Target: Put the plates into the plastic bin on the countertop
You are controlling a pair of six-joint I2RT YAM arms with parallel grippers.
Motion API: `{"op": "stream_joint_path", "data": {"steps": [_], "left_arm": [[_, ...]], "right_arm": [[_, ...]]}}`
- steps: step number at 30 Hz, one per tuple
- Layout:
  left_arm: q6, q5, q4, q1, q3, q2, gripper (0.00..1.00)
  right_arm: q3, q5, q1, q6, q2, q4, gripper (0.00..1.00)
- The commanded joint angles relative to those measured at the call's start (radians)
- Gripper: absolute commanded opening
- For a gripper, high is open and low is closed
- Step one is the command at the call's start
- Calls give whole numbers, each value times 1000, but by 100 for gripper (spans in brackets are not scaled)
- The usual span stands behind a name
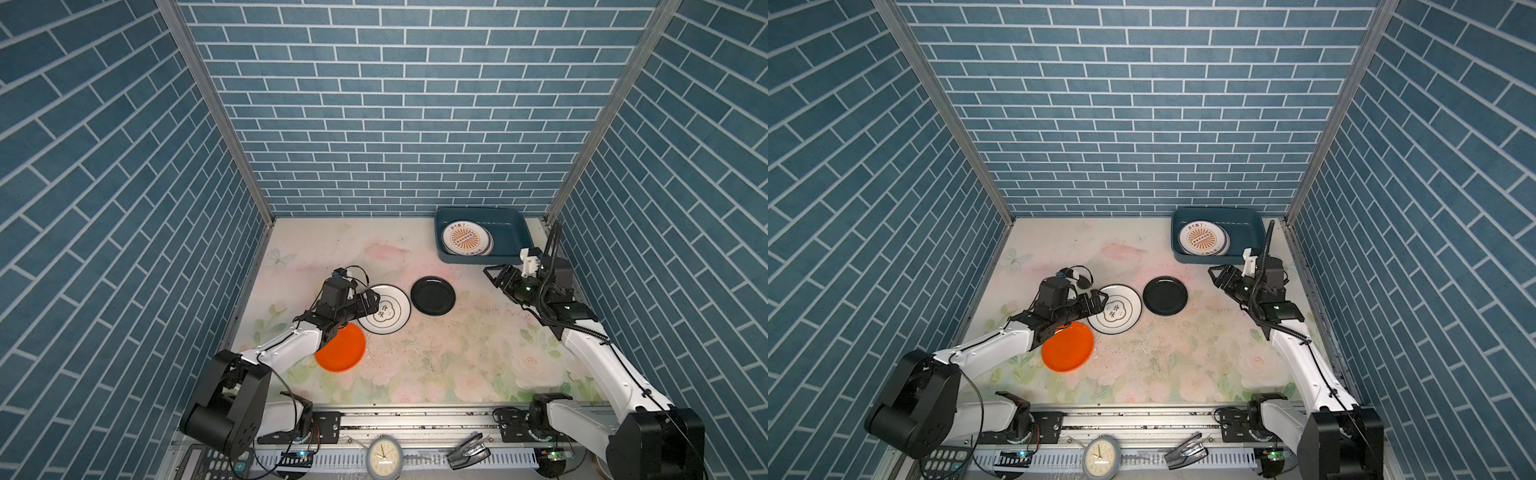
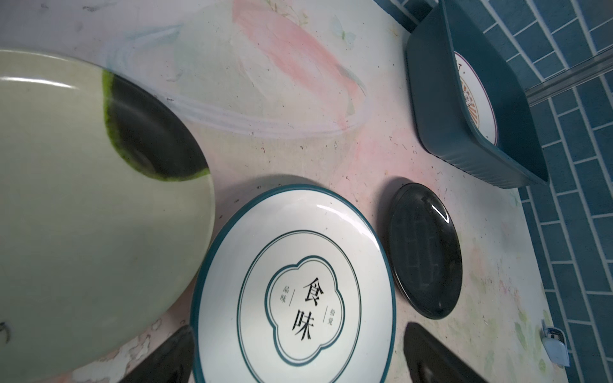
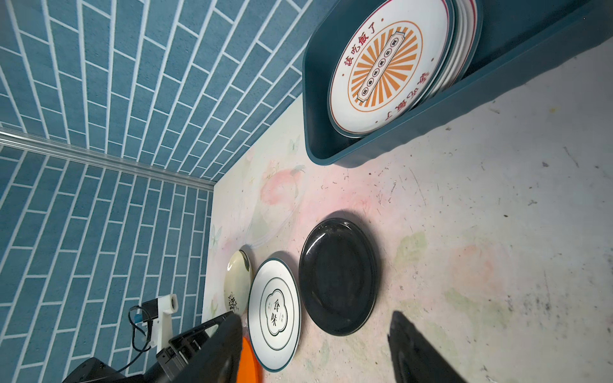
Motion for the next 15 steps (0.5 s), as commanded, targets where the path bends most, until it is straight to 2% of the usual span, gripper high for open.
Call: {"op": "stream_joint_path", "data": {"steps": [1,15], "left_arm": [[1,-2,-31,8,-27,-20,100],[0,26,-20,12,5,81,100]], "right_arm": [[-19,2,4,25,-14,-7,70],[-44,8,3,18,-39,-21,70]]}}
